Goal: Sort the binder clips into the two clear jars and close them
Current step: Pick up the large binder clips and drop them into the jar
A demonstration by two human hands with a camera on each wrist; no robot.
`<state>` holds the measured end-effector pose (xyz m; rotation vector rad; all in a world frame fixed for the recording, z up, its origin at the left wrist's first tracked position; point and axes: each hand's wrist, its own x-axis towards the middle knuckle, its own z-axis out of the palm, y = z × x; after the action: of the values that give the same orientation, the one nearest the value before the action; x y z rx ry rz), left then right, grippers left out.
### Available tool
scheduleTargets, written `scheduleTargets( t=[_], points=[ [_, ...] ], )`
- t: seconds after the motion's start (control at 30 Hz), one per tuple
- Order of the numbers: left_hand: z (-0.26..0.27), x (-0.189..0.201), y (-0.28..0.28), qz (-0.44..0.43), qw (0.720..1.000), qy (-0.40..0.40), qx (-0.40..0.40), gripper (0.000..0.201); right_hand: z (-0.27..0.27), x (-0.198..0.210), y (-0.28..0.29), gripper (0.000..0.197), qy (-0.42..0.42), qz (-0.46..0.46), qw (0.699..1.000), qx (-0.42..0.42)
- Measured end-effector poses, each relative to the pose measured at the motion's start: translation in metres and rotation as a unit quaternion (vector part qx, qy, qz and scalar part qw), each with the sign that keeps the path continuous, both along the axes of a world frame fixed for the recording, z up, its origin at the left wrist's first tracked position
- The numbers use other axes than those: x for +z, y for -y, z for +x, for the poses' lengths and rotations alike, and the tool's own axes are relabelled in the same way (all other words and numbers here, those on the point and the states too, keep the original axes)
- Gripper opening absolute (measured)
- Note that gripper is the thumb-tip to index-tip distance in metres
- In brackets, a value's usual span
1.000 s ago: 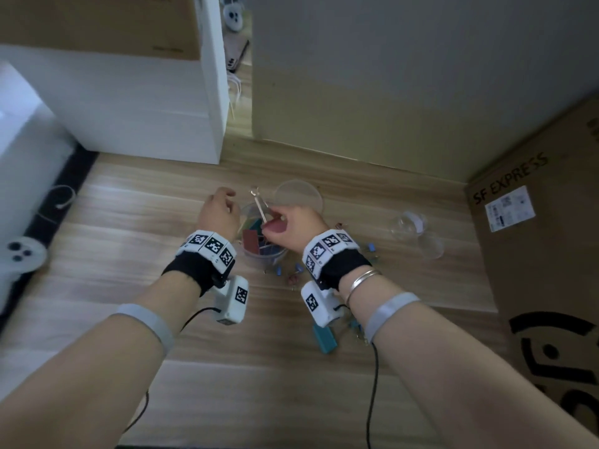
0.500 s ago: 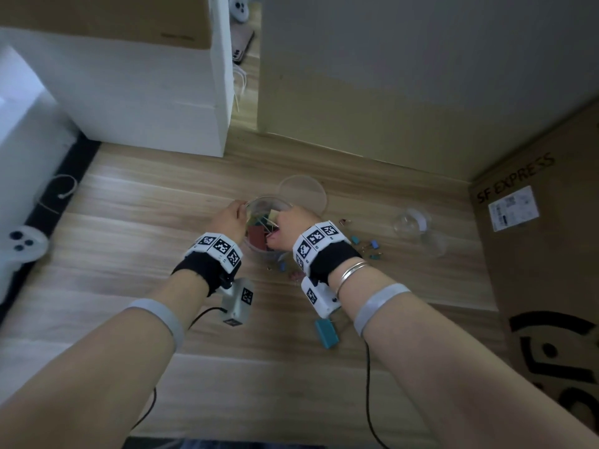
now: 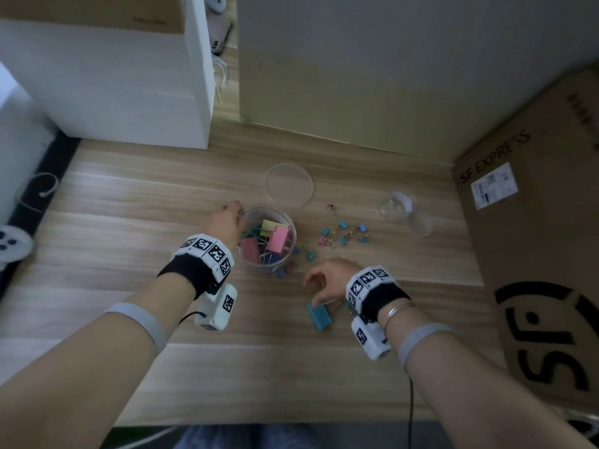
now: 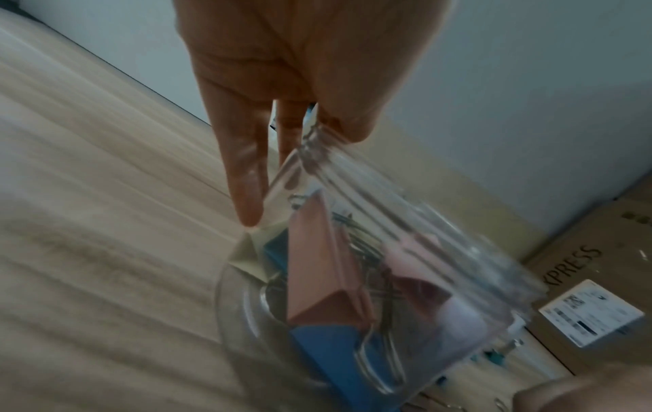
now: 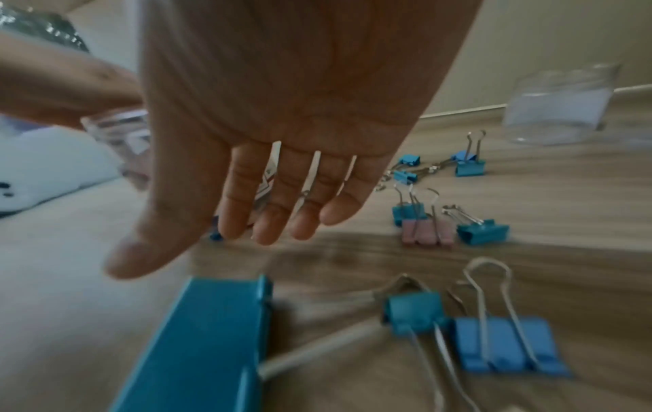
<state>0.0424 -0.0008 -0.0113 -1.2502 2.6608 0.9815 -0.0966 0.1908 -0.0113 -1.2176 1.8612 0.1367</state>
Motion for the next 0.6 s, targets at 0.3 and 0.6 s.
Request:
scheduleTargets(
  t=[0.3,0.6],
  points=[
    [-0.003,-0.002,-0.023,0.020,0.999,-0.025,0.014,0.026,0.006,-0.018,-0.019,0.043,-0.063,0.007,0.993,0.104],
    [-0.002,0.000,-0.025,0.038,0.998,-0.036,0.028,0.026,-0.014,-0.006,-0.017,0.019,0.069,-0.155,0.962,-0.215]
  ],
)
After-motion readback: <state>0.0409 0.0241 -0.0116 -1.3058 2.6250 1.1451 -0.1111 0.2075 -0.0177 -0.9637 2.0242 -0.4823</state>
